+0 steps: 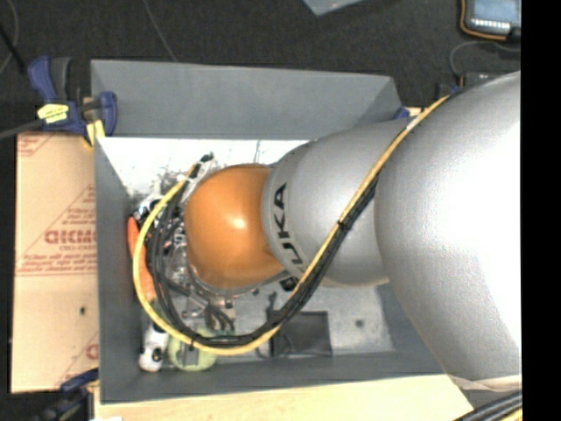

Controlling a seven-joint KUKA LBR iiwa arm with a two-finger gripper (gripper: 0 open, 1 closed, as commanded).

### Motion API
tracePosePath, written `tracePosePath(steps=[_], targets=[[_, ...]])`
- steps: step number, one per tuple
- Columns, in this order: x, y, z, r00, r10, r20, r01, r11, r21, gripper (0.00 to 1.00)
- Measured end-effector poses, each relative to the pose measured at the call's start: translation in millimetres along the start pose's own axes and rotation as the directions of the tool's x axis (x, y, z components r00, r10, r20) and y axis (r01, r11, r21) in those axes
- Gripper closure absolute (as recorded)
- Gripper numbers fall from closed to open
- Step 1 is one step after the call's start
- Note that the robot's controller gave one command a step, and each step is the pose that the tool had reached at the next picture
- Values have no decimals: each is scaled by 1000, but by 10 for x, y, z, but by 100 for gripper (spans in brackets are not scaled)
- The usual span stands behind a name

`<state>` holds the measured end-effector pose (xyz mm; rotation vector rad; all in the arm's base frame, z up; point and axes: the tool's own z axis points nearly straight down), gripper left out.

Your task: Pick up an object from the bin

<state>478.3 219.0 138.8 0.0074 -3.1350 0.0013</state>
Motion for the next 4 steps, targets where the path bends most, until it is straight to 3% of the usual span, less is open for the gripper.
tracePosePath(steps=[2, 3, 4], targets=[[-63, -125, 65, 998, 66, 6, -66, 998, -3, 0], [15, -197, 242, 993, 115, 7, -115, 993, -2, 0], [9, -250, 441, 996, 90, 6, -90, 996, -3, 0]])
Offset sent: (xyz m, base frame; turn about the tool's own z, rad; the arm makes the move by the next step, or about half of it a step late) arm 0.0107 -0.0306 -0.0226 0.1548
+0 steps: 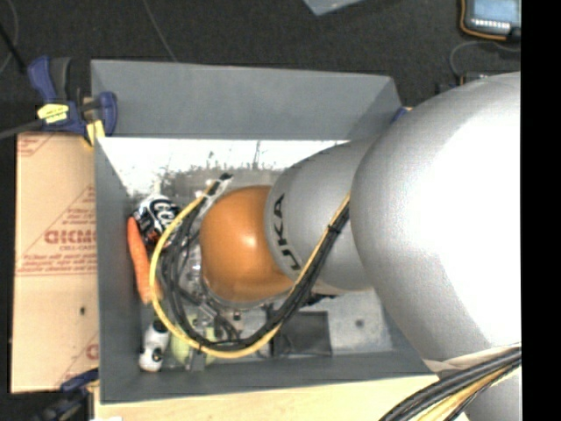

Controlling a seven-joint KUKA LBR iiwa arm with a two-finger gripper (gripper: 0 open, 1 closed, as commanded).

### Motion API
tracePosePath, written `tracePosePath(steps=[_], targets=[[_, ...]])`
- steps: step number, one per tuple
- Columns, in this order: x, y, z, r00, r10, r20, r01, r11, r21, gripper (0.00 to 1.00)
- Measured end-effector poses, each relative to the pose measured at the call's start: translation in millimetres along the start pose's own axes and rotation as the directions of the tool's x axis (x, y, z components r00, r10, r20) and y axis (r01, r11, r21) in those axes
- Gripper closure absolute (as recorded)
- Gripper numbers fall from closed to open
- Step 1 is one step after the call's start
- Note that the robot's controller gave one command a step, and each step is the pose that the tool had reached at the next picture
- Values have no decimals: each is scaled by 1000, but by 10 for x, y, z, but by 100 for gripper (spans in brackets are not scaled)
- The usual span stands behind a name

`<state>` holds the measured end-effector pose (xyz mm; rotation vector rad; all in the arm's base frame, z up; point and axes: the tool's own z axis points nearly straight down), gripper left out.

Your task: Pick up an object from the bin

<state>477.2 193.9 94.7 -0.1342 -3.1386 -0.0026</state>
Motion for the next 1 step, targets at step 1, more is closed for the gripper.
tracePosePath(steps=[1], targets=[[36, -34, 246, 997, 73, -1, -73, 997, 1, 100]])
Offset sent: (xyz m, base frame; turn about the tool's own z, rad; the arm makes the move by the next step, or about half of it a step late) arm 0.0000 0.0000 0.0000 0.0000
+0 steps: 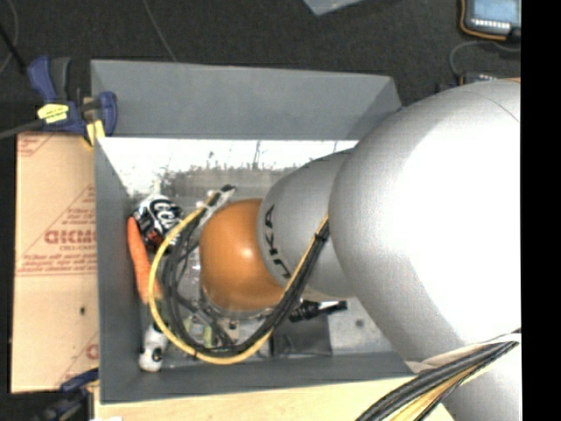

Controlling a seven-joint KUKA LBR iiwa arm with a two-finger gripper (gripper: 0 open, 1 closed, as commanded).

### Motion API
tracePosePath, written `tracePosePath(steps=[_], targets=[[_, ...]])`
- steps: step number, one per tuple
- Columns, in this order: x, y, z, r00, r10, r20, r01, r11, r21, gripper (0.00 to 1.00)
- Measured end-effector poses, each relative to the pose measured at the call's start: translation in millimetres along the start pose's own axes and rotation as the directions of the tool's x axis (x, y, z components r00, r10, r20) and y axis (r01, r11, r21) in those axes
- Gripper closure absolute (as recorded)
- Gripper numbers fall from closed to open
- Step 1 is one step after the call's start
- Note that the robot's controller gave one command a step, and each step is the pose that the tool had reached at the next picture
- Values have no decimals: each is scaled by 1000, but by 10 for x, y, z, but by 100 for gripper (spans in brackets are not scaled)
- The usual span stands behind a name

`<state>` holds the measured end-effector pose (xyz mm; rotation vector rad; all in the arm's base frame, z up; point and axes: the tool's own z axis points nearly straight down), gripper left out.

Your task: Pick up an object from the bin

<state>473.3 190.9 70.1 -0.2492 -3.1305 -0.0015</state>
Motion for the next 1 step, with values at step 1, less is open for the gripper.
tracePosePath(steps=[1], targets=[[0, 0, 0, 1000, 1, 0, -1, 1000, 0, 100]])
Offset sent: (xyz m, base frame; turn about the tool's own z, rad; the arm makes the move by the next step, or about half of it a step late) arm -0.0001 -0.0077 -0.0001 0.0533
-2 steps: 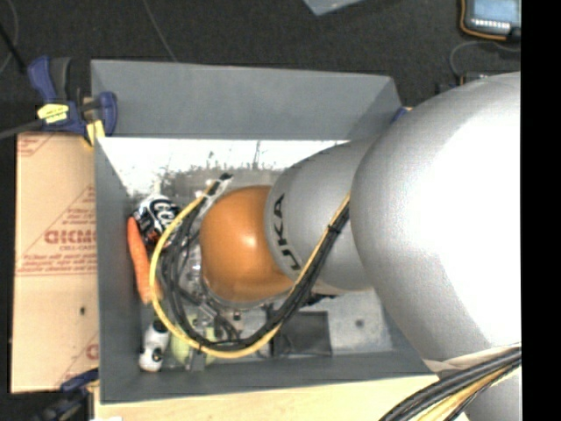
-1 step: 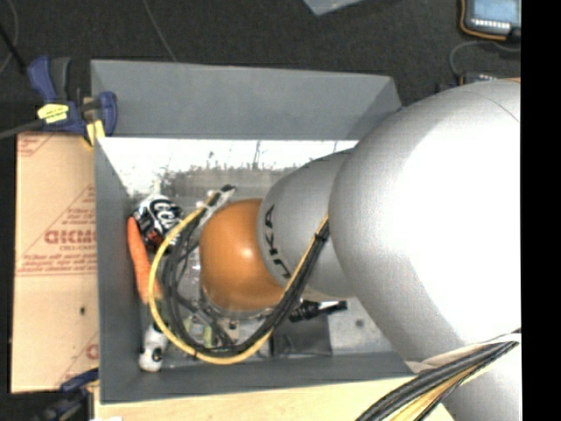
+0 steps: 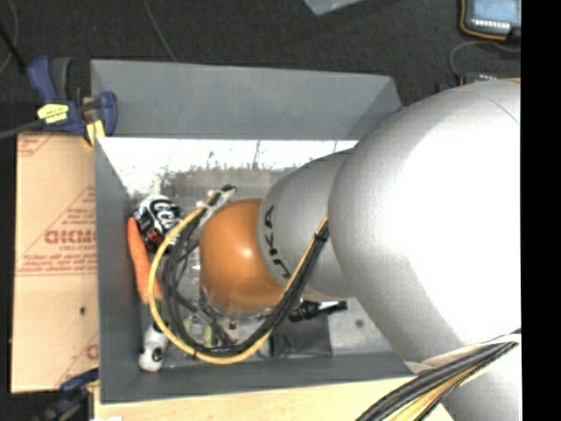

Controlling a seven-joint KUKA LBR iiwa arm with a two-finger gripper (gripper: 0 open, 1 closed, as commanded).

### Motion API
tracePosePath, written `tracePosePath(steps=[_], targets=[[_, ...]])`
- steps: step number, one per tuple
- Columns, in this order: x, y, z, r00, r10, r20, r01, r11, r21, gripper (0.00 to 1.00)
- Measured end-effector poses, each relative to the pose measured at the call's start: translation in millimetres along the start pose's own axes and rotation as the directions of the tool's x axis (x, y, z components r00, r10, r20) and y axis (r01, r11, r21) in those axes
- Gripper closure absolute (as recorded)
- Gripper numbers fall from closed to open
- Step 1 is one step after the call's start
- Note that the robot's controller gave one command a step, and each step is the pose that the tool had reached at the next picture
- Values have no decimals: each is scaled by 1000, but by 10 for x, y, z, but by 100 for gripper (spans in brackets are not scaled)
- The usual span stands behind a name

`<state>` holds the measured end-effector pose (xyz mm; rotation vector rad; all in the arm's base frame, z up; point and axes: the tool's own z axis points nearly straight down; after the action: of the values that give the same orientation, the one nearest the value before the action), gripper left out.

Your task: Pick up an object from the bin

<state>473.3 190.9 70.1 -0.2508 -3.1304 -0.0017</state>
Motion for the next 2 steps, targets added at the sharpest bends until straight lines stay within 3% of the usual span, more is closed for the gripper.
tracePosePath(steps=[2], targets=[[-11, -79, 0, 999, 52, -5, -52, 999, 1, 100]])
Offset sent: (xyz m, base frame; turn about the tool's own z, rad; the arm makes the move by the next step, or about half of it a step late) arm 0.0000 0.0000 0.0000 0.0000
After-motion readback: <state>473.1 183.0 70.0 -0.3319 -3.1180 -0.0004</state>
